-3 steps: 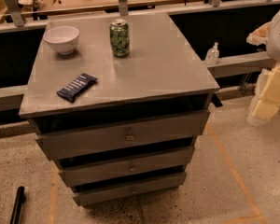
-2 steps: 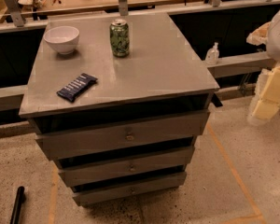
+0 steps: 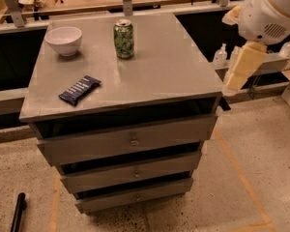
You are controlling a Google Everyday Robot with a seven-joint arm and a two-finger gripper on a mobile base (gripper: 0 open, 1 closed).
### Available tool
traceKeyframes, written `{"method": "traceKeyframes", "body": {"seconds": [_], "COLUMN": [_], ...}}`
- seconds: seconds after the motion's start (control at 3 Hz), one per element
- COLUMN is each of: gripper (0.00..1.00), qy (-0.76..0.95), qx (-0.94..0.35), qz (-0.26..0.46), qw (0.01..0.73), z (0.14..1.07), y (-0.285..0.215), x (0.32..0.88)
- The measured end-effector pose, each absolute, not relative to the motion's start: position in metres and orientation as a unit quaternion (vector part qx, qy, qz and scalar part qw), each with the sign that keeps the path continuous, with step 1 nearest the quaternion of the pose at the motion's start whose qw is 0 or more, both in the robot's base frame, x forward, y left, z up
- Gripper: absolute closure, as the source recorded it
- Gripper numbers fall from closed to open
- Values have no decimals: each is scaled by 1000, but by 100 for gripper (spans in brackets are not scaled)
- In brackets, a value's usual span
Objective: Move green can near rxbar blueberry
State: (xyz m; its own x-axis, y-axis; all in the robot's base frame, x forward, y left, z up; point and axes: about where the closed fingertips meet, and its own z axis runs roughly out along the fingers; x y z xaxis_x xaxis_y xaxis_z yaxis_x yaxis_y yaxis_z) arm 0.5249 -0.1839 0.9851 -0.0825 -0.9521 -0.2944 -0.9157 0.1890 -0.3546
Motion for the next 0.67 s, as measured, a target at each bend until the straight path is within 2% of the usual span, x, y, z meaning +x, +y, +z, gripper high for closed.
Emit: {"method": "traceKeyframes", "body": {"seconds": [0.67], "gripper": [0], "qy": [705], "qx": [-605], "qz": [5], "qw": [370], "z": [995], "y": [-136], "x": [657]}}
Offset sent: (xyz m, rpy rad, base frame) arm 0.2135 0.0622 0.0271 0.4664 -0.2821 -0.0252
